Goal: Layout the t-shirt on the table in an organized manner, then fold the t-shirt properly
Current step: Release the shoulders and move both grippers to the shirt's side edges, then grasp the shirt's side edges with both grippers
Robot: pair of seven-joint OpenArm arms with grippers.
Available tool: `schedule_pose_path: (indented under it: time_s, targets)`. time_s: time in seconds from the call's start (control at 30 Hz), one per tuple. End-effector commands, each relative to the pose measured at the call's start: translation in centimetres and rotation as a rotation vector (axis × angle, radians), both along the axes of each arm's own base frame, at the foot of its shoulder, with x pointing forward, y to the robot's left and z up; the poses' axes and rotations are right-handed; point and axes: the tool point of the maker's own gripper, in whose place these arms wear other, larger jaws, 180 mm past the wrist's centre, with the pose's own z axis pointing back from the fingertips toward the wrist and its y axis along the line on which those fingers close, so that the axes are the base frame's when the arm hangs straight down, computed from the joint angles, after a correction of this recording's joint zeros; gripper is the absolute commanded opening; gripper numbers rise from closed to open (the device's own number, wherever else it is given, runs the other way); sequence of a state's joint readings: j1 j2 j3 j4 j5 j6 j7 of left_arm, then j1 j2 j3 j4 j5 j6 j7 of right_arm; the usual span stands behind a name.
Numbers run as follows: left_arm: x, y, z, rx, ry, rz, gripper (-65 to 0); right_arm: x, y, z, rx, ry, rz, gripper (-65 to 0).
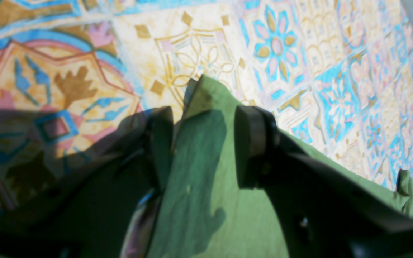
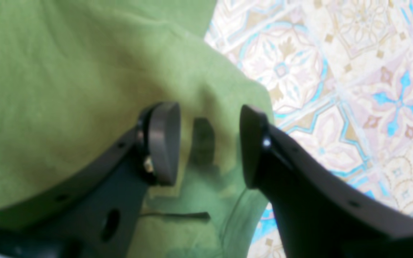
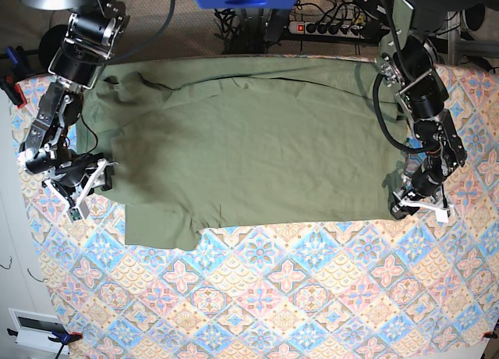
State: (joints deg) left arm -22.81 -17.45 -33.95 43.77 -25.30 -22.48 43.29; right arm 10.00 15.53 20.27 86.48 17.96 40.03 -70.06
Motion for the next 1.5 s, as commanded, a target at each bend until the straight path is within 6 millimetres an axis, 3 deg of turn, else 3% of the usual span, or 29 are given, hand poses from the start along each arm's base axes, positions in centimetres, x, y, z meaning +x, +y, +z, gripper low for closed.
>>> schedule_pose_path:
  time_s: [0.0,0.17,0.43,0.67,0.7,0.83,0.97,1.07,1.4,1.47]
  targets:
    - [0.5,0.7,0.9,0.021,-0.003,0.001,-37.3,1.1,-0.6,1.8,-0.015,-0.056,-0.001,-38.7]
    - [0.0,-1.5,-0.1,-0.018,0.044,-0.054,-37.8,1.1,-0.4,1.7,-0.01,-0.058,0.001,-38.7]
    - [-0.2,-2.4,-0.2,-0.033,0.052,-0.108,-39.1,1.2,-0.3,1.9,-0.011,-0.06,0.002,-38.7]
    - [-1.0,-2.8,-0.4,-0.014,0.035,-0.173,-63.8,1.3,-0.3,1.8,-0.008,-0.059,0.003,-38.7]
    - [-1.0,-2.8,-0.5,-0.016,0.033,-0.171,-65.0,1.3,-0.3,1.7,-0.007,-0.055,0.001,-38.7]
    - [-0.8,-2.5,0.4,0.009,0.01,-0.173,-65.0,2.4,0.1,1.3,0.021,-0.04,0.005,-38.7]
    - [-0.9,-1.8,2.1,0.074,-0.038,-0.183,-65.0,4.9,0.7,1.8,-0.013,-0.05,0.042,-38.7]
    - [-0.8,-2.9,3.2,0.128,-0.065,-0.262,-65.0,6.3,0.7,1.6,-0.073,-0.055,0.065,-38.7]
    - [-1.8,-4.4,5.5,0.187,-0.148,-0.335,-65.0,9.7,3.0,-2.5,0.042,-0.044,0.103,-38.5]
    - [-2.2,-4.7,5.3,0.185,-0.144,-0.344,-65.0,10.0,2.1,-2.7,0.06,-0.051,0.084,-38.5]
